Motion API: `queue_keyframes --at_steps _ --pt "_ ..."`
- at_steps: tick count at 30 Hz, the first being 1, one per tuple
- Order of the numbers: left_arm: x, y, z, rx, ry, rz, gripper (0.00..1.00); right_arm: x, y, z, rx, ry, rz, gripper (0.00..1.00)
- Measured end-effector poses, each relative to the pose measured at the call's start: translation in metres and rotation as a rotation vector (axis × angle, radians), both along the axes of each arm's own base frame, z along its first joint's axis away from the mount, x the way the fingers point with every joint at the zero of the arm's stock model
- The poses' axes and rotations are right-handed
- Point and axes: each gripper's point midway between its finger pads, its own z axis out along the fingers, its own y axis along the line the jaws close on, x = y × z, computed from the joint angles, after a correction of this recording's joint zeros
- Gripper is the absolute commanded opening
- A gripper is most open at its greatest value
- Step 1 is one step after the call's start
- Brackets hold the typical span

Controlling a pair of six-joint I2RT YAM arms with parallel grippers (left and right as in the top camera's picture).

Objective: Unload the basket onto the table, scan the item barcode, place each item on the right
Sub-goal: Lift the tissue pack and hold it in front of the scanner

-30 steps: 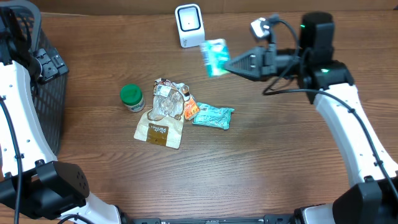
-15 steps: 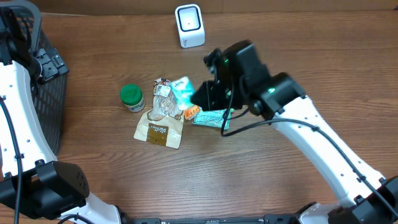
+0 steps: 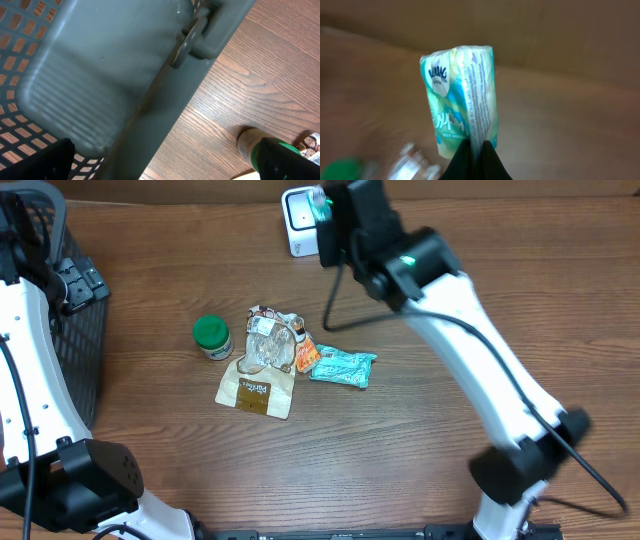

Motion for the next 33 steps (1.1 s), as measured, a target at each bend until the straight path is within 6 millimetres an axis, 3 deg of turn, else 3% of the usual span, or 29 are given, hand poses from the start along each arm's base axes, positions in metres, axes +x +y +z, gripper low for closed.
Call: queue_keyframes --at_steps 5,11,20,33 --pt "0.0 0.0 0.0 0.0 0.0 0.0 1.0 0.072 0.014 -0.048 -0.189 -0.164 -0.037 0.04" --pt "0.0 0.0 0.0 0.0 0.0 0.0 1.0 0.123 0.031 -0.095 -0.405 -0.315 0.008 0.04" --pt "0.0 0.0 0.0 0.0 0.0 0.0 1.0 0.136 0.033 -0.157 -0.668 -0.281 0.123 0.04" --pt "0.0 0.0 0.0 0.0 0.0 0.0 1.0 0.138 0.028 -0.157 -0.724 -0.28 0.127 0.04"
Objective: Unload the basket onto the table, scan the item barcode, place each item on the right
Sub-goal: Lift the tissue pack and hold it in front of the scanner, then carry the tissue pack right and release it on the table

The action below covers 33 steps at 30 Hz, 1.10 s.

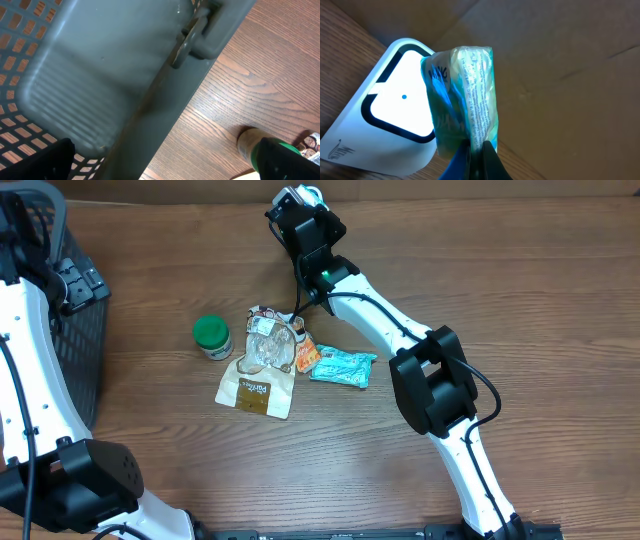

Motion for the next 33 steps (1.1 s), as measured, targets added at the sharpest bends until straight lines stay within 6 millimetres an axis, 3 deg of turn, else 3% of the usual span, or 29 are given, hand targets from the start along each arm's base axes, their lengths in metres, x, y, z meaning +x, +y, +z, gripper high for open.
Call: queue_keyframes --at_steps 7,9,11,16,18,22,24,27,33 --pt "0.0 0.0 0.0 0.0 0.0 0.0 1.0 -0.006 -0.005 0.01 -0.01 0.024 -0.008 0.04" --pt "0.0 0.0 0.0 0.0 0.0 0.0 1.0 -0.012 -0.008 0.021 0.001 0.036 -0.013 0.04" --pt "0.0 0.0 0.0 0.001 -0.001 0.0 1.0 -0.03 -0.016 0.044 0.025 0.087 -0.02 0.04" --pt "0.0 0.0 0.0 0.0 0.0 0.0 1.0 -0.099 -0.051 0.13 0.204 0.178 -0.078 0.04" --pt "0.0 0.0 0.0 0.0 0.0 0.0 1.0 -0.138 -0.078 0.172 0.323 0.189 -0.148 0.04" --pt "0.0 0.0 0.0 0.0 0.0 0.0 1.0 -0.202 -0.15 0.219 0.492 0.216 -0.315 0.04" --pt "0.0 0.0 0.0 0.0 0.0 0.0 1.0 -0.225 -0.19 0.223 0.55 0.235 -0.437 0.04" --pt "0.0 0.0 0.0 0.0 0.0 0.0 1.0 -0.247 -0.239 0.208 0.603 0.298 -0.625 0.04" --pt "0.0 0.0 0.0 0.0 0.0 0.0 1.0 -0.247 -0.301 0.147 0.783 0.468 -0.867 0.04"
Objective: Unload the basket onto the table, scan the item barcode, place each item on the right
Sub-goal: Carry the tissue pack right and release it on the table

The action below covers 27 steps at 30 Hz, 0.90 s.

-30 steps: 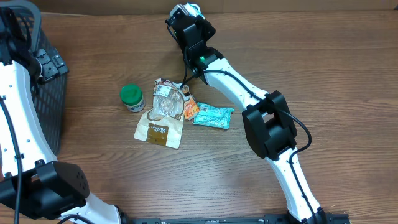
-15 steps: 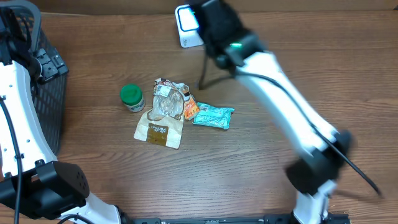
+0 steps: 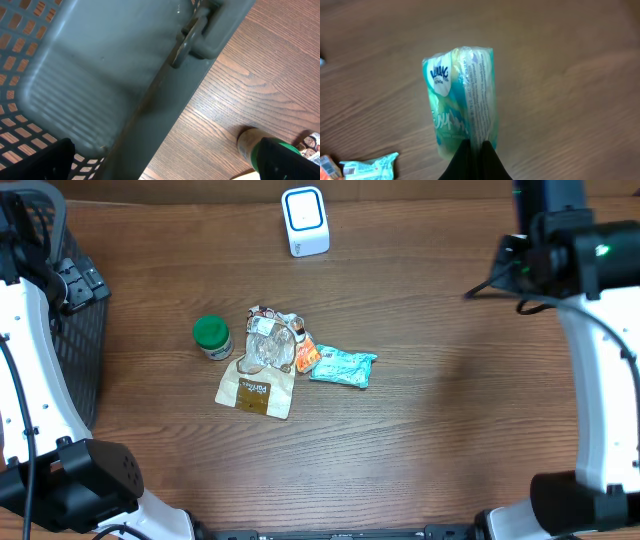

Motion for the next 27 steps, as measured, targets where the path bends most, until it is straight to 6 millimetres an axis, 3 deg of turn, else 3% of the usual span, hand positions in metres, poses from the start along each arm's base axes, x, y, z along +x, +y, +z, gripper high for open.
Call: queue_keyframes --at_steps 5,13,15,21,27 --pt "0.0 0.0 0.0 0.0 0.0 0.0 1.0 -0.007 -0.037 -0.055 0.149 0.099 -0.123 0.04" --pt "0.0 0.0 0.0 0.0 0.0 0.0 1.0 -0.027 -0.068 -0.141 0.28 0.204 -0.241 0.04" --pt "0.0 0.0 0.0 0.0 0.0 0.0 1.0 -0.034 -0.073 -0.162 0.295 0.221 -0.264 0.09" --pt "0.0 0.0 0.0 0.0 0.0 0.0 1.0 -0.041 -0.074 -0.196 0.312 0.233 -0.277 0.33" --pt "0.0 0.0 0.0 0.0 0.0 0.0 1.0 -0.048 -0.069 -0.2 0.335 0.263 -0.27 0.36"
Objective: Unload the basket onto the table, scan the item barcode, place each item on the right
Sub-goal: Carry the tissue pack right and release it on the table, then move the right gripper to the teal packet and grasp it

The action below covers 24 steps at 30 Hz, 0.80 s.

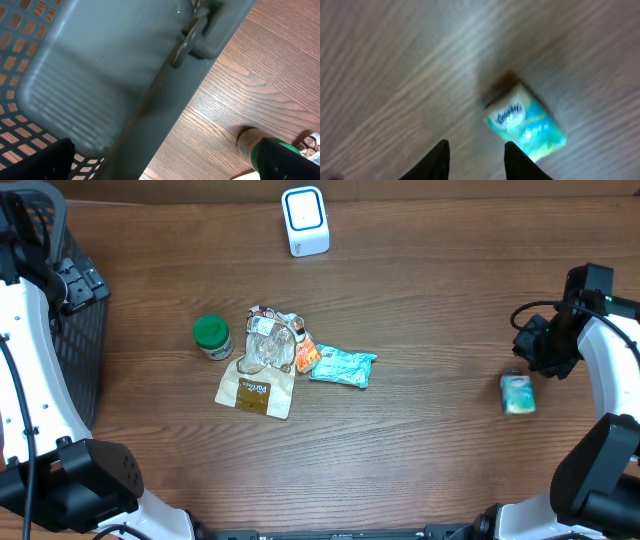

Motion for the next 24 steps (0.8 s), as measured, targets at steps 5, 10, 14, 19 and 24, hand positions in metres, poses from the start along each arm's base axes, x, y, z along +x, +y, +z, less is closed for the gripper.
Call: queue_keyframes --at_steps 5,10,14,19,24 --pt "0.0 0.0 0.0 0.0 0.0 0.0 1.0 -0.009 0.027 0.012 0.141 0.023 0.086 0.41" --pt "0.0 0.0 0.0 0.0 0.0 0.0 1.0 0.007 0.074 0.036 0.329 -0.083 0.251 0.54" --pt "0.0 0.0 0.0 0.0 0.0 0.0 1.0 0.016 0.118 0.042 0.397 -0.133 0.395 0.64" --pt "0.0 0.0 0.0 0.0 0.0 0.0 1.0 0.021 0.176 0.026 0.457 -0.181 0.538 0.66" --pt "0.0 0.0 0.0 0.0 0.0 0.0 1.0 0.013 0.223 -0.009 0.51 -0.201 0.58 0.65"
